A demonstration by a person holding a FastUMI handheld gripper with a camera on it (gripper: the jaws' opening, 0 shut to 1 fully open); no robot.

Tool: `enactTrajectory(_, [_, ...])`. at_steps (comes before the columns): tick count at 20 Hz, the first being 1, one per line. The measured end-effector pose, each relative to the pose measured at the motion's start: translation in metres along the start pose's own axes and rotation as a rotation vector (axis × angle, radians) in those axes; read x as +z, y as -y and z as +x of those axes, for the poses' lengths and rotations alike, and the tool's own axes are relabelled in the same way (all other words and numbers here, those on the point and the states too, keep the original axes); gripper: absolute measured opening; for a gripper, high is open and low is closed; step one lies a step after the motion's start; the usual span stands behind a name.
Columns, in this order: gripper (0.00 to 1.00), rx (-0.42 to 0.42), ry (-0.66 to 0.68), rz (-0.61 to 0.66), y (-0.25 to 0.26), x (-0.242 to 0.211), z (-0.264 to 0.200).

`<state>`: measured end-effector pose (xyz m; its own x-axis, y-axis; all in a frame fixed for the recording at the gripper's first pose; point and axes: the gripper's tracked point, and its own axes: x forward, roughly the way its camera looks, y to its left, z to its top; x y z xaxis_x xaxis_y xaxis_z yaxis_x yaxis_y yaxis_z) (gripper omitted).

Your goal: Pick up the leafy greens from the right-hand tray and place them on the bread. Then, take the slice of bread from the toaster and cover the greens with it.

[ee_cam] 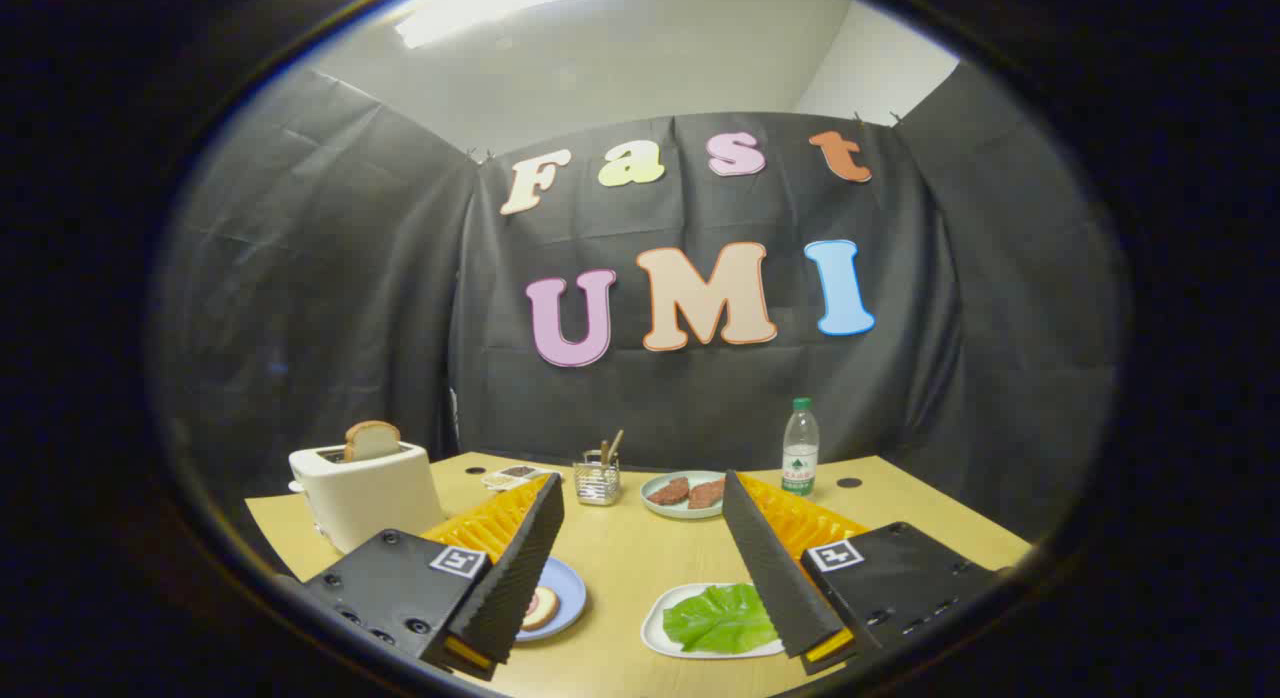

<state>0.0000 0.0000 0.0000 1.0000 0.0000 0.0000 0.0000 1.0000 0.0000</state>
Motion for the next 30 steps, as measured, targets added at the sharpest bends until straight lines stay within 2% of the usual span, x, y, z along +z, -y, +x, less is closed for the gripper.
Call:
enactTrajectory(11, [1.00, -0.001, -0.054, -0.005, 0.000, -0.018, 0.008])
enactTrajectory(16, [1.00, -0.029, -0.052, -0.033, 0.016, -0.020, 0.006])
enactTrajectory(19, [1.00, -0.088, -0.058, -0.015, 0.044, -0.023, 0.007])
enactTrajectory(23, [1.00, -0.220, -0.109, 0.058, 0.099, -0.042, 0.007])
enactTrajectory(30, [1.00, -0.300, -0.303, 0.174, 0.155, -0.111, 0.012])
